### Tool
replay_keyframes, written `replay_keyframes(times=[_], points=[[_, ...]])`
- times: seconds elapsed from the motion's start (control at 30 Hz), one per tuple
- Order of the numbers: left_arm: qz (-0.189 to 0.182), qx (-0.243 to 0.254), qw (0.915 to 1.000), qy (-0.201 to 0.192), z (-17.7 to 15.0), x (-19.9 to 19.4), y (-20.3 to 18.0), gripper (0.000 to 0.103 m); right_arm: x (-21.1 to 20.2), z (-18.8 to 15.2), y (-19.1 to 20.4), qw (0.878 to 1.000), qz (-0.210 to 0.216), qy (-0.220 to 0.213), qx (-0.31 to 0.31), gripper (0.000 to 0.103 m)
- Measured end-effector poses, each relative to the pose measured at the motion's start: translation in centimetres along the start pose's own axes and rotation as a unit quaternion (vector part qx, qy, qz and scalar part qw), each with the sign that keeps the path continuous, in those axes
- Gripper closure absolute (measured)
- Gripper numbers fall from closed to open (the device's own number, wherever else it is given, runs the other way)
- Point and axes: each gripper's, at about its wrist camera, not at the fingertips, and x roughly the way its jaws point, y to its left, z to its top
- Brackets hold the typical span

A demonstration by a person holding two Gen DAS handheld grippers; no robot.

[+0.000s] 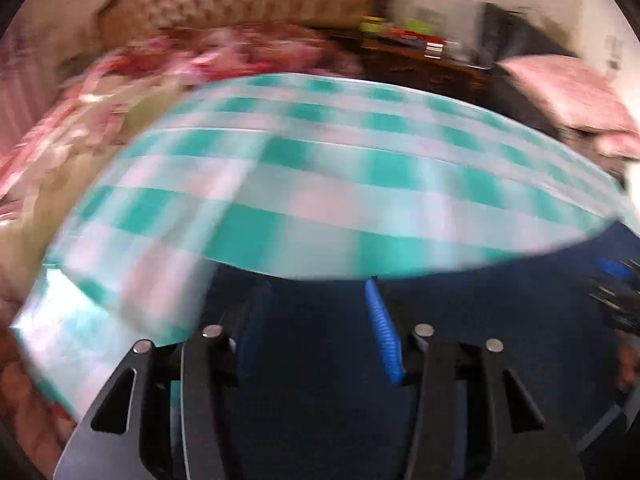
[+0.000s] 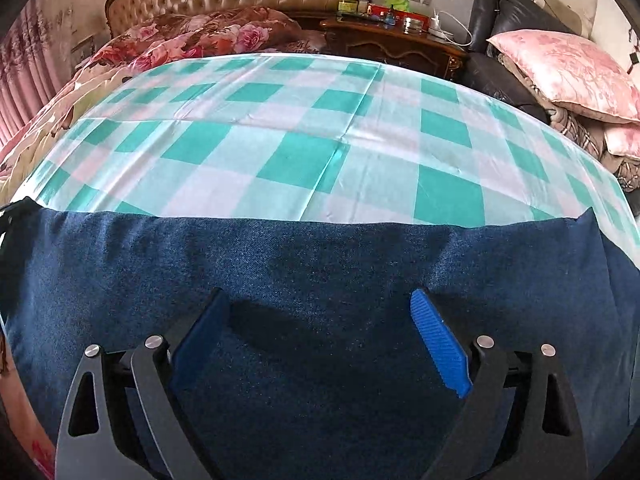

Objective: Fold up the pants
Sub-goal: 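Sweep both open tools across the folded jeans to flatten them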

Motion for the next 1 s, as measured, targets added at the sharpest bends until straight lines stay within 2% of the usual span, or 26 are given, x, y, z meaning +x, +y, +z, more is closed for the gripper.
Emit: replay_keyframes(times=[0.03,0.1,0.2,0.3,0.33,0.4,0.43,0.47,0.57,0.63,0.67,0.7,0.73,0.77,0.8,0.83,0.9,1.0], points=[[-0.026,0.018,0.9995,0.002,-0.4,0.0,-1.8,0.051,0.1,0.0,0.0,1.0,-0.001,0.001,0.0,0.014],[-0.052,0.048,0.9974,0.006,-0.9,0.6,-5.2,0.051,0.1,0.1,0.1,1.0,-0.006,0.002,0.003,0.014],[-0.082,0.065,0.9944,0.015,-0.9,2.3,-8.5,0.051,-0.3,0.0,0.3,1.0,-0.014,0.005,0.013,0.014],[-0.088,0.086,0.9923,0.013,-0.9,3.6,-10.1,0.044,-1.7,-0.2,1.5,1.0,0.025,-0.006,0.006,0.014],[-0.084,0.089,0.9923,0.014,-0.6,3.7,-9.7,0.044,-2.1,-0.3,2.3,0.999,0.031,-0.01,-0.015,0.014],[-0.049,0.091,0.9945,0.017,-0.5,3.8,-8.6,0.043,-2.0,-0.4,3.0,0.999,0.017,-0.011,-0.038,0.014],[-0.025,0.076,0.9965,0.021,-0.3,4.1,-6.7,0.039,-1.4,-0.5,2.7,0.999,0.009,-0.002,-0.033,0.014],[-0.024,0.055,0.9979,0.024,-0.3,4.1,-5.1,0.037,-1.0,-0.5,2.3,1.0,0.009,0.006,-0.025,0.014],[0.009,0.013,0.9996,0.024,-0.1,3.7,-0.6,0.041,-0.3,-0.5,1.6,1.0,0.012,0.008,-0.021,0.012],[0.043,-0.005,0.9987,0.025,0.3,3.3,1.9,0.045,-0.2,-0.4,1.6,1.0,0.012,0.011,-0.019,0.012],[0.05,-0.018,0.9983,0.024,0.5,3.1,3.0,0.052,-0.2,-0.5,1.6,1.0,0.012,0.01,-0.02,0.012],[0.046,-0.032,0.9981,0.025,0.7,2.7,3.8,0.064,-0.2,-0.5,1.6,1.0,0.011,0.009,-0.02,0.011],[0.047,-0.048,0.9974,0.025,0.9,2.2,4.5,0.069,-0.3,-0.6,1.6,1.0,0.011,0.006,-0.02,0.011],[0.064,-0.056,0.9963,0.017,0.8,1.3,4.7,0.064,-0.3,-0.7,1.6,1.0,0.01,0.004,-0.02,0.011],[0.097,-0.054,0.9939,0.001,0.8,0.5,4.5,0.044,-0.4,-0.8,1.6,1.0,0.01,0.002,-0.019,0.011],[0.098,-0.043,0.994,-0.024,0.6,-0.8,3.6,0.035,-0.4,-0.8,1.7,1.0,0.009,0.002,-0.019,0.011],[0.04,-0.036,0.9982,-0.026,-0.3,-1.7,2.3,0.035,-0.4,-0.7,1.7,1.0,0.009,0.002,-0.019,0.011],[0.019,-0.004,0.9998,0.003,-2.3,-1.0,1.0,0.035,-0.4,-0.8,1.7,1.0,0.009,-0.001,-0.019,0.011]])
